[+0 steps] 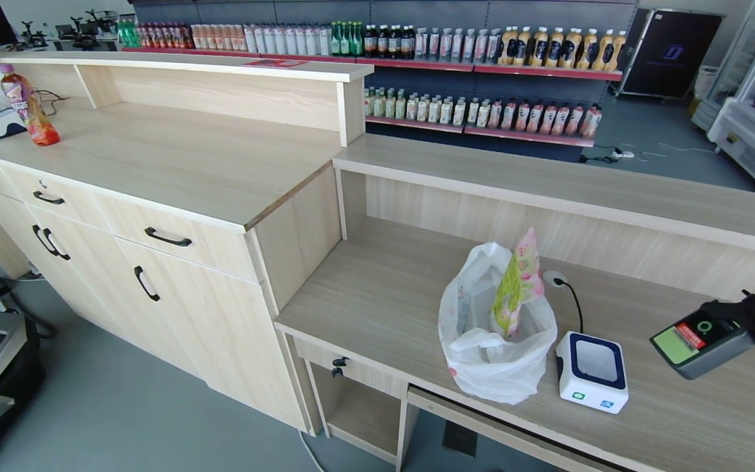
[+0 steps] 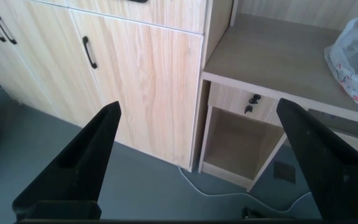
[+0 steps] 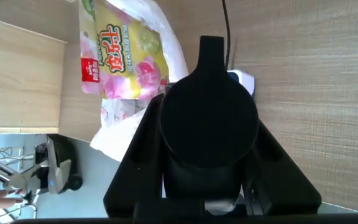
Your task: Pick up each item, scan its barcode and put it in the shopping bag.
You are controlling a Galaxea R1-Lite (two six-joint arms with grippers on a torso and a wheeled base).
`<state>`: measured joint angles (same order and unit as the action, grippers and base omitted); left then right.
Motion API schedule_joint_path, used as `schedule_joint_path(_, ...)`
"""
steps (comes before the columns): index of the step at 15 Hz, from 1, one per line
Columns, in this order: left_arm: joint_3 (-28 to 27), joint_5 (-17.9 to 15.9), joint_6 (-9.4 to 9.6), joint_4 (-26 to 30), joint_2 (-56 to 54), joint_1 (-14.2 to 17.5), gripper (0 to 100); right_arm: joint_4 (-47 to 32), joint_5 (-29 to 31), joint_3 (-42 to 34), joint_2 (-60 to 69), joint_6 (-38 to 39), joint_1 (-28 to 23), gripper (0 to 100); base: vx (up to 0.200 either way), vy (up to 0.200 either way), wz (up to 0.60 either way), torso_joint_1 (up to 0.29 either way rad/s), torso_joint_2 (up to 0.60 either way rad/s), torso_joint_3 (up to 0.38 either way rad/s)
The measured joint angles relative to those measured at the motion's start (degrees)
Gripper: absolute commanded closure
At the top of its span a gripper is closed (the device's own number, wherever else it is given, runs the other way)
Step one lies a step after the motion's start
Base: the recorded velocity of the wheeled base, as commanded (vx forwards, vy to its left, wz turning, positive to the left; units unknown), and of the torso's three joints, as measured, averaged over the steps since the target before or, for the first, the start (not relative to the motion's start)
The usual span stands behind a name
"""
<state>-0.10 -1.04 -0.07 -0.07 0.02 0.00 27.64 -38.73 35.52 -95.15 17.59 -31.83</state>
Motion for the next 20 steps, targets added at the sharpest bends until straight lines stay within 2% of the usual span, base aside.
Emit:
schedule_joint_path(1, 0.0, 0.0, 0.0, 0.0, 0.0, 0.0, 0, 1.3, -2.3, 0.0, -0.9, -0.8, -0.5, 100, 0.0, 0.0, 0.0, 0.0, 0.0, 0.0)
schedule_joint_path(4, 0.0, 0.0, 0.0, 0.0, 0.0, 0.0, 0, 2.1, -3.8, 0.0, -3.4, -6.5, -1.0, 100, 0.0, 0.0, 0.0, 0.0, 0.0, 0.0)
schedule_joint_path(9, 0.0, 0.0, 0.0, 0.0, 0.0, 0.0, 0, 2.3, -6.3, -0.2, -5.7, -9.1, -1.1, 100, 0.0, 0.0, 0.0, 0.0, 0.0, 0.0)
schedule_joint_path(13, 0.0, 0.0, 0.0, 0.0, 0.0, 0.0, 0, 2.2, -6.6, -0.4, -6.5, -12.2, -0.7, 100, 0.0, 0.0, 0.0, 0.0, 0.0, 0.0)
schedule_joint_path(20, 0.0, 0.0, 0.0, 0.0, 0.0, 0.0, 0, 5.5, -6.6, -0.1, -9.2, -12.6, 0.7, 100, 0.0, 0.0, 0.0, 0.0, 0.0, 0.0)
